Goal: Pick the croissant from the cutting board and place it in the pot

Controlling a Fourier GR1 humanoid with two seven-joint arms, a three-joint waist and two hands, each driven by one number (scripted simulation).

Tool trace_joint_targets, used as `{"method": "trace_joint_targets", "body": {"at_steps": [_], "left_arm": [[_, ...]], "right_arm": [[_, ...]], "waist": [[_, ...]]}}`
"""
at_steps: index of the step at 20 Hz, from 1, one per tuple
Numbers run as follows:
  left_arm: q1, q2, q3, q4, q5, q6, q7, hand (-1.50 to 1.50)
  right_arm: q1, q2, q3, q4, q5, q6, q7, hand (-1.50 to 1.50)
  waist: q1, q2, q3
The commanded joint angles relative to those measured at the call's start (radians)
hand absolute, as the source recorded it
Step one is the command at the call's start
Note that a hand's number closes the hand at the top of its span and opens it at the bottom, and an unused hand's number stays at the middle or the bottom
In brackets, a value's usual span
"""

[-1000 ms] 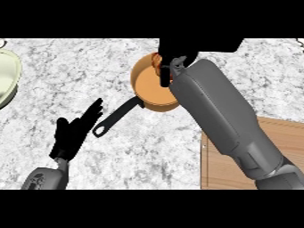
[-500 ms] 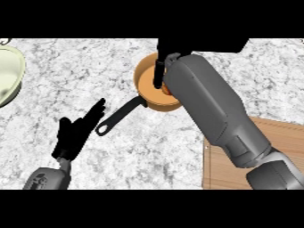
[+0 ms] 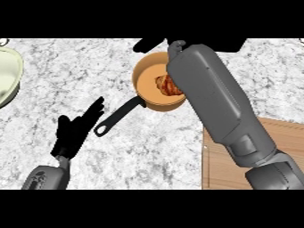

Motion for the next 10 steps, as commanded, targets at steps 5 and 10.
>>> {"method": "trace_joint_targets", "body": {"at_steps": [5,10], "left_arm": [[0.04,0.022,0.024,0.023,0.0,-0.012,-0.024,0.0],[0.043,0.032,0.056,0.018,0.013,-0.016,-0.034,0.0]], "right_arm": [[0.068,-0.046,-0.116,-0.108,-0.016,-0.295,-0.097,-1.5],[0.189,-0.064,-0.139,-0.279,-0.073,-0.298,-0.16,-1.5]], "waist": [[-0.045,-0.012,-0.001],[-0.056,-0.016,-0.001]]}}
